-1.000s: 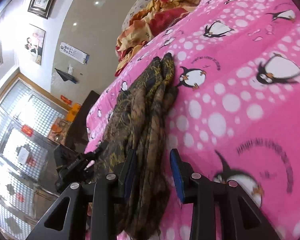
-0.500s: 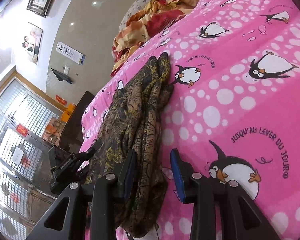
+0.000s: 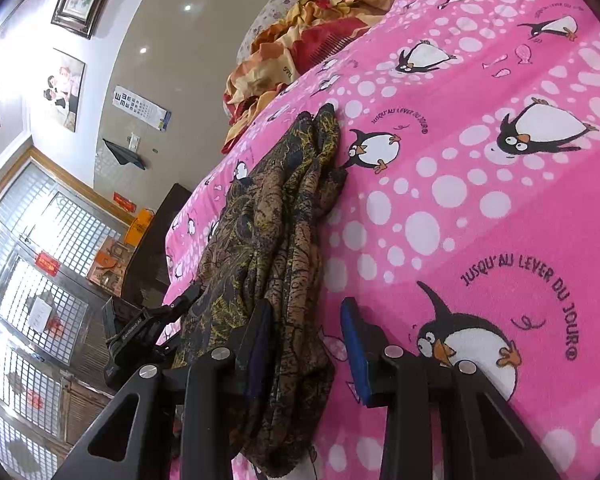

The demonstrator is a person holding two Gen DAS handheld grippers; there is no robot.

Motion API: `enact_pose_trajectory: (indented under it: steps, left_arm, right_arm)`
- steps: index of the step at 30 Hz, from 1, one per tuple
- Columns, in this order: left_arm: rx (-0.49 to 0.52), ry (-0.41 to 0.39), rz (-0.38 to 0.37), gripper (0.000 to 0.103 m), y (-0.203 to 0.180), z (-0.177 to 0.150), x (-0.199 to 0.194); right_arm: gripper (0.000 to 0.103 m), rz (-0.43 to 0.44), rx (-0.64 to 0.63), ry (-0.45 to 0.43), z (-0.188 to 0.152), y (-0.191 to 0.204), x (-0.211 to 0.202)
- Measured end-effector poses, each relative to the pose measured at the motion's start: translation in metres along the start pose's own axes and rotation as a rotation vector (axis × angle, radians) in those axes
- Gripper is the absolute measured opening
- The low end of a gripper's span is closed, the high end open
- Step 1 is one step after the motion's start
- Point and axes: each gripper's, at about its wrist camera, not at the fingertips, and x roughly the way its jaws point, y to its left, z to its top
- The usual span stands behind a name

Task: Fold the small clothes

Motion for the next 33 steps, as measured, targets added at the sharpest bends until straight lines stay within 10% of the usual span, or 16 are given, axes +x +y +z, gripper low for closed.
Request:
enact_pose_trajectory:
  steps: [33]
  left_arm:
    - [-0.007, 0.004, -0.022, 0.036, 0.0045, 0.0054, 0.0004]
  right_arm:
    - [0.034, -0.003, -0.003, -0.009, -0.0019, 0.0061, -0.0014]
